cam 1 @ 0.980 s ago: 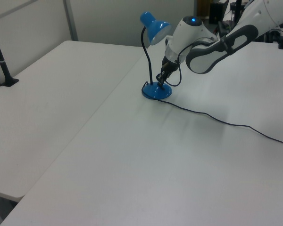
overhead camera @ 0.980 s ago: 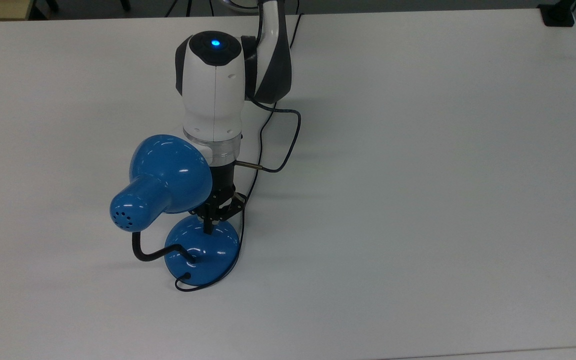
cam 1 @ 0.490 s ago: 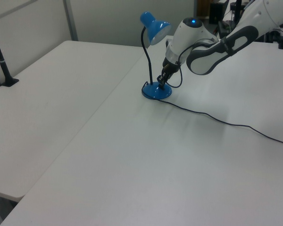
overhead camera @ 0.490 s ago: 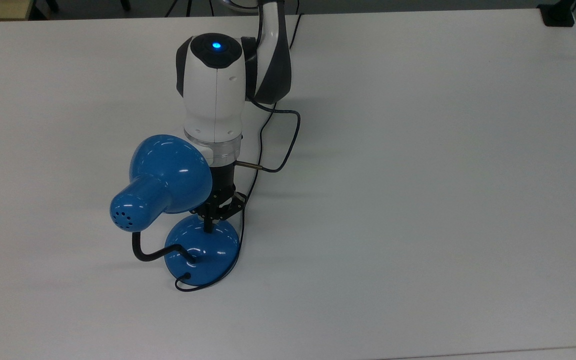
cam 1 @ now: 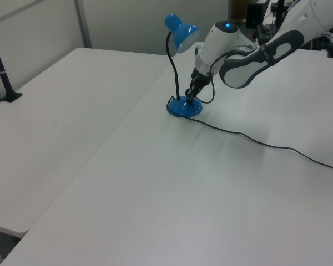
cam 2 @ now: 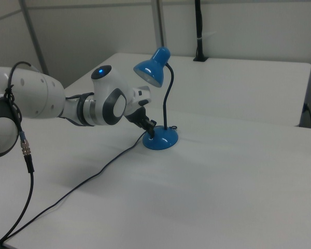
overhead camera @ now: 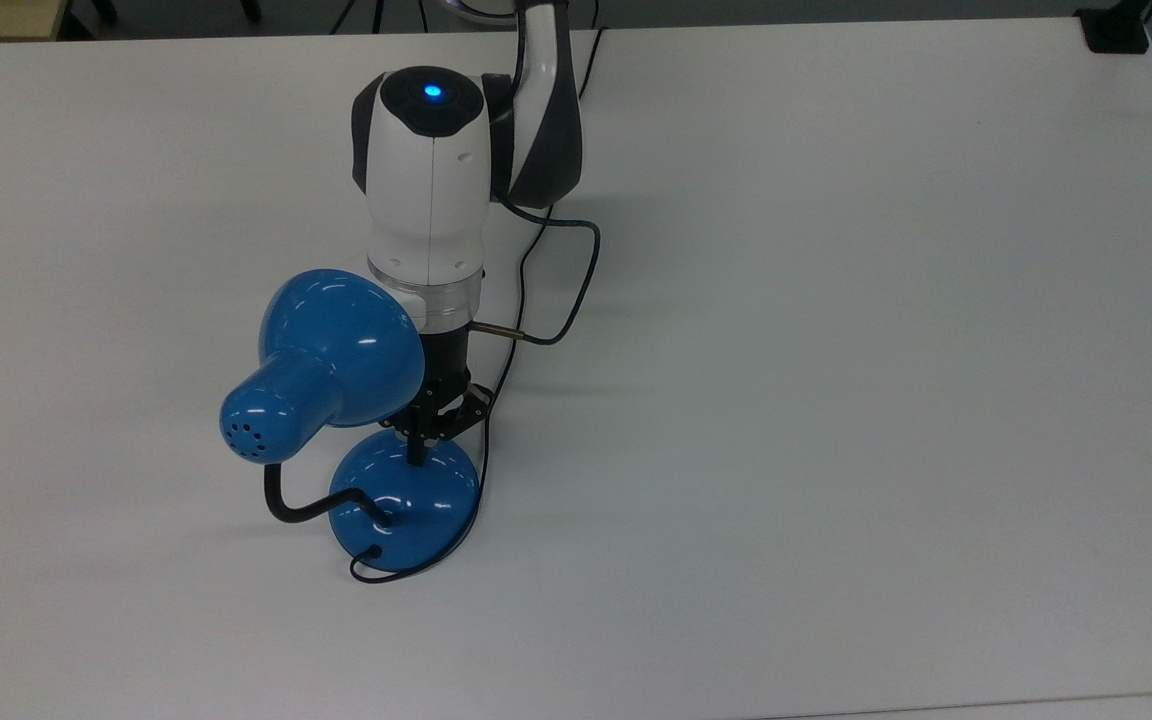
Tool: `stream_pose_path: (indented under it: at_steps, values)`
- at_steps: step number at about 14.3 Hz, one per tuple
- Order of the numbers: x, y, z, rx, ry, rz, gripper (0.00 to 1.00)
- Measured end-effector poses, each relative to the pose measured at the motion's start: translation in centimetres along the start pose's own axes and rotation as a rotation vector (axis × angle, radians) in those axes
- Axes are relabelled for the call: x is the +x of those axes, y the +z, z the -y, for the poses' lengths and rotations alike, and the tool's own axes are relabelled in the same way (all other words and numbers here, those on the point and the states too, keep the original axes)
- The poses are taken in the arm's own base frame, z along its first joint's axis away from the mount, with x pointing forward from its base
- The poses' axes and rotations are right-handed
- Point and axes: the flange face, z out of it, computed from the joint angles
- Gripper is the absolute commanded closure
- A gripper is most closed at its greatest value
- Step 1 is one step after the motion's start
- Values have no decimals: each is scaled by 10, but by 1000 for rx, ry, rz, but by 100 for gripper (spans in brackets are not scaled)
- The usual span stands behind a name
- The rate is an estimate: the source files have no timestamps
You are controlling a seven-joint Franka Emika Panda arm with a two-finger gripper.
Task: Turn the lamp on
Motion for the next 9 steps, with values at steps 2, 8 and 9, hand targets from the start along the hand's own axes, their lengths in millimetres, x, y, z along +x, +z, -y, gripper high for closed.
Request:
stream_pose_path:
  at_steps: [2,8,9]
  values:
    - [0,0,0,-2,-3,0,100]
    - [0,4,-4,-4,-3,-12,100]
    - [0,5,-4,-4,-4,-13,100]
